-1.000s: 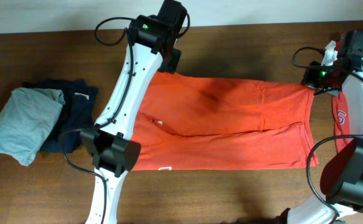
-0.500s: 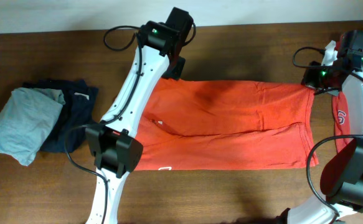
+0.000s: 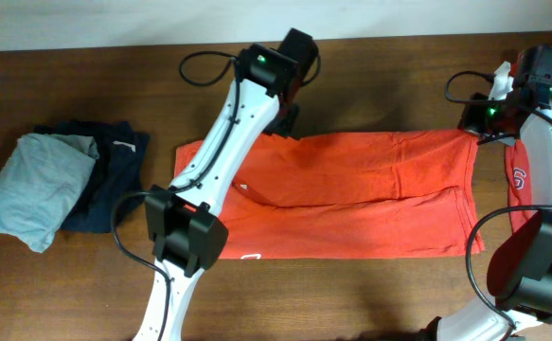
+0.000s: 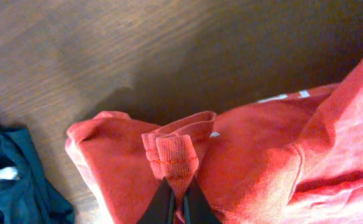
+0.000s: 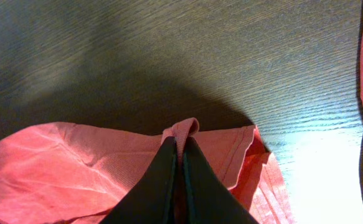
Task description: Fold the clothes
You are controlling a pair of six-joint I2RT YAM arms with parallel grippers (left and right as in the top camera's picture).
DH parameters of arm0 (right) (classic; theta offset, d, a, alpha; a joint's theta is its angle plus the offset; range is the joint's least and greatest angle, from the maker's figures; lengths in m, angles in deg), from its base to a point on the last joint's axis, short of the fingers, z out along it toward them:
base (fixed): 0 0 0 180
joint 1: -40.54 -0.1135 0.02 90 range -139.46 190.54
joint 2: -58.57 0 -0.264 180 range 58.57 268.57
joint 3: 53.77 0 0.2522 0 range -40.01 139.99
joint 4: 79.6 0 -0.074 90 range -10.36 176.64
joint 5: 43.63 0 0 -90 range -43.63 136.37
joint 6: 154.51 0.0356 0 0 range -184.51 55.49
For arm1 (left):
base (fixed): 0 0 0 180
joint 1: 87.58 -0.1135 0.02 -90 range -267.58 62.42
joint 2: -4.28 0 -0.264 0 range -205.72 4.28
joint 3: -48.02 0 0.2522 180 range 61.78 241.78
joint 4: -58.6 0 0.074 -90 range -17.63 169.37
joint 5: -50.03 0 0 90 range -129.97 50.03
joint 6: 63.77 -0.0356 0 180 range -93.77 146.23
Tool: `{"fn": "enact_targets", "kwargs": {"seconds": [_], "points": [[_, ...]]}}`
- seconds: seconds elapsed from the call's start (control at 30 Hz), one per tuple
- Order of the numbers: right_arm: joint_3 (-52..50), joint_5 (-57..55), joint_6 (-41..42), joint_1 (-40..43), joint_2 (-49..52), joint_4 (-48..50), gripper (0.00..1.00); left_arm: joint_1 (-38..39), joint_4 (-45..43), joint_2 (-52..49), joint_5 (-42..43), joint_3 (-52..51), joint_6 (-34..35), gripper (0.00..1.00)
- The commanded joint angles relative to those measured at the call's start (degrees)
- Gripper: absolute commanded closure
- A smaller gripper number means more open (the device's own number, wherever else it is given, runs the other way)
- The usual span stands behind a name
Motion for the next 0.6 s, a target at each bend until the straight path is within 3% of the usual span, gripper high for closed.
{"fn": "enact_targets", "kwargs": {"seconds": [0.0, 0.27, 0.37, 0.57], "points": [[-0.11, 0.76, -0.46, 0.17, -1.51, 0.46, 0.96, -0.17, -0.57, 3.04, -2.08, -2.29, 1.27, 0.99], [-0.11, 0.79, -0.44, 0.17, -1.51, 0.7, 0.96, -0.24, 2.29, 3.1, -3.02, -5.01, 0.15, 0.99], [-0.11, 0.79, -0.44, 0.17, -1.51, 1.05, 0.96, -1.18, 4.22, 3.1, -3.52, -7.85, 2.62, 0.99], [-0.09, 0.79, -0.44, 0.17, -1.51, 1.55, 0.96, -3.91, 4.11, 3.32, 0.02, -11.61, 2.82, 0.99]]}}
